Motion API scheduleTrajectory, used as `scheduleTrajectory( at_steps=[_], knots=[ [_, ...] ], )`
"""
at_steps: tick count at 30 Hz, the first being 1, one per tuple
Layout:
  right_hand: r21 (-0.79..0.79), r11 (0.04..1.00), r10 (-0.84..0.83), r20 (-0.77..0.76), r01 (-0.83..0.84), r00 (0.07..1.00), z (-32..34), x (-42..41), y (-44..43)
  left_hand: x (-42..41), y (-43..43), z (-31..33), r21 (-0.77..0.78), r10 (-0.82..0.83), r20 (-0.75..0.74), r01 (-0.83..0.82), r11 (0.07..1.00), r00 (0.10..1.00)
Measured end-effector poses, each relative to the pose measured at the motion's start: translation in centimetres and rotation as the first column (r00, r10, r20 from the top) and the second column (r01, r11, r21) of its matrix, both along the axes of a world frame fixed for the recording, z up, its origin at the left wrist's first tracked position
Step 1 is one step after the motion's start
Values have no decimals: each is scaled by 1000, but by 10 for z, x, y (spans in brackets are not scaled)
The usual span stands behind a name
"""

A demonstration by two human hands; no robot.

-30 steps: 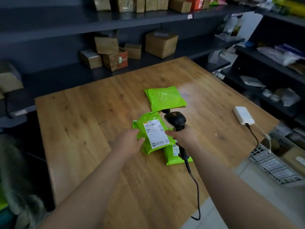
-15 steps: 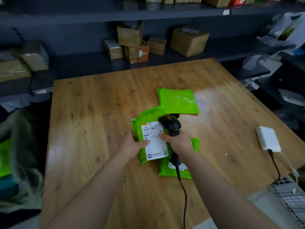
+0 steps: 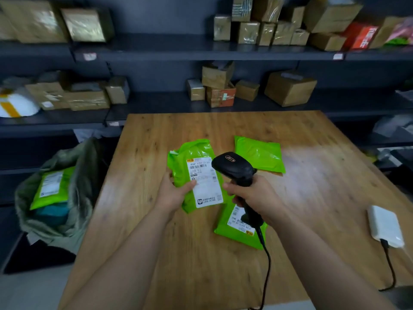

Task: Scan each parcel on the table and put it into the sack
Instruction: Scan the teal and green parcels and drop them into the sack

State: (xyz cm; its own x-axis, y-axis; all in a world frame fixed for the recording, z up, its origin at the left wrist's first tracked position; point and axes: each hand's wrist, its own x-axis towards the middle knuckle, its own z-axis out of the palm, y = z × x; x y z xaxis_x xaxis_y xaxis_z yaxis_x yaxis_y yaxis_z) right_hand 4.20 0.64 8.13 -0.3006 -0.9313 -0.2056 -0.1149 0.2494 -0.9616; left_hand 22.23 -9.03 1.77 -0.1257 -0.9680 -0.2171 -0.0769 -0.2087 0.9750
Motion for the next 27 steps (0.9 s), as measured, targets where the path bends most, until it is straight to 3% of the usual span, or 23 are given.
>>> scheduleTrajectory(
  at_steps=[8,27],
  knots=[
    [70,994,81,-37,-78,996,12,6,11,1,6,5,-92,63,69,-56,994,996],
    [114,992,53,26,-55,998,20,-4,20,0,-2,-6,-11,66,48,-66,998,997]
  ],
)
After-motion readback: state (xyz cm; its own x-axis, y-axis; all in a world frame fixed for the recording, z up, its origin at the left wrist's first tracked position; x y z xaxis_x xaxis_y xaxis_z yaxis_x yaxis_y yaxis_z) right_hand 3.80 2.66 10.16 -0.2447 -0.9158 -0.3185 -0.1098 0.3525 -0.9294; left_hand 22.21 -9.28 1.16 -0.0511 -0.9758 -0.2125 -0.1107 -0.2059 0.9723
